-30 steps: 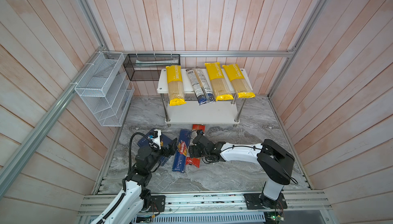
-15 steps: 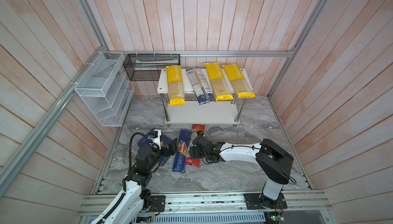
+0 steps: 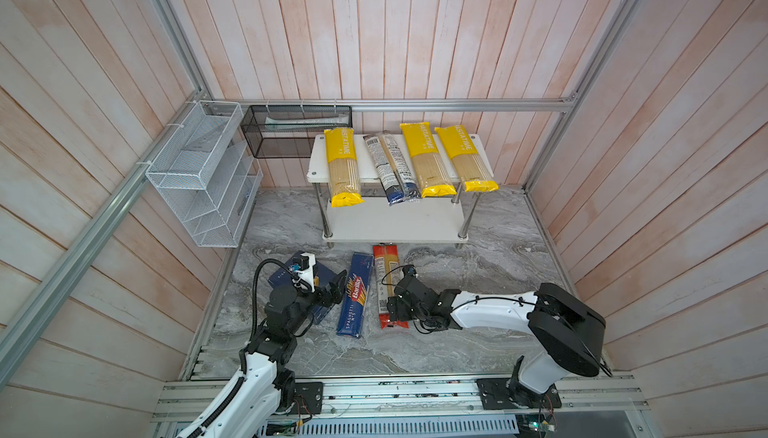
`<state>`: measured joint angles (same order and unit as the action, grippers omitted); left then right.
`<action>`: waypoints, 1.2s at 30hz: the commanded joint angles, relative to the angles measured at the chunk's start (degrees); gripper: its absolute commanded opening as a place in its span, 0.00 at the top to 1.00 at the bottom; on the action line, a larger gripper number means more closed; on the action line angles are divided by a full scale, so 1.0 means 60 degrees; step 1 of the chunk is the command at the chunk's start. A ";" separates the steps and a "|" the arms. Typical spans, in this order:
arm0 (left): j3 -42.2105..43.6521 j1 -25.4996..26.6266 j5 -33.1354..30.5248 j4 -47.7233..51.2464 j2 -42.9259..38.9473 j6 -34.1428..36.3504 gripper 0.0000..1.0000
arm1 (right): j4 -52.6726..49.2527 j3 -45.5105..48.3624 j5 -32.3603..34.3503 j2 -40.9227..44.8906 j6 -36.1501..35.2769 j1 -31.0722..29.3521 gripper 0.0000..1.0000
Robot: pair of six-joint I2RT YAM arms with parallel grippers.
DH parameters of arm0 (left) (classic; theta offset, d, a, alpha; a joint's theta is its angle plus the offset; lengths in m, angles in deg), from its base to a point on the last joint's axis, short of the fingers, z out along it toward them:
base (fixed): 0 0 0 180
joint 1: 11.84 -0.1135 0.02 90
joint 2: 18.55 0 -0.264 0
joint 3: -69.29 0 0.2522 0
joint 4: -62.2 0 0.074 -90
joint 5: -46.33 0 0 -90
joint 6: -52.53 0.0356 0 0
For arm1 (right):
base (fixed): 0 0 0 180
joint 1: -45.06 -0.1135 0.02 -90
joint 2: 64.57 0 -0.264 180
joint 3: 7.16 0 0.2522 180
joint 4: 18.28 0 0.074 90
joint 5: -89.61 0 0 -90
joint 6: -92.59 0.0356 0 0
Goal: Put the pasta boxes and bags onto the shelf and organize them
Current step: 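Lower the right gripper onto the red-and-clear spaghetti pack and close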
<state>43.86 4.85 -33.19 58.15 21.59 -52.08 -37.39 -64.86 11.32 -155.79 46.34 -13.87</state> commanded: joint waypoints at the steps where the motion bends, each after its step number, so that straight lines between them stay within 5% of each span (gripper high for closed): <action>1: 0.0138 0.0039 0.0125 -0.0163 -0.0014 0.0012 0.00 | -0.0641 0.0467 -0.0122 0.0634 0.0159 0.0025 0.07; 9: 0.0141 0.0046 0.0114 -0.0124 -0.0065 0.0018 0.00 | -0.0289 0.0653 0.0073 0.1824 -0.0816 -0.0059 0.08; 36: 0.0164 0.0046 0.0283 -0.0262 0.0048 0.0047 0.00 | -0.0161 -0.1626 0.0176 -0.1805 -0.1202 0.0001 0.04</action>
<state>43.97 4.85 -32.10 57.94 21.88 -52.08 -38.68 -73.91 12.35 -165.03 39.21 -14.05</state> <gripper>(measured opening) 0.996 0.959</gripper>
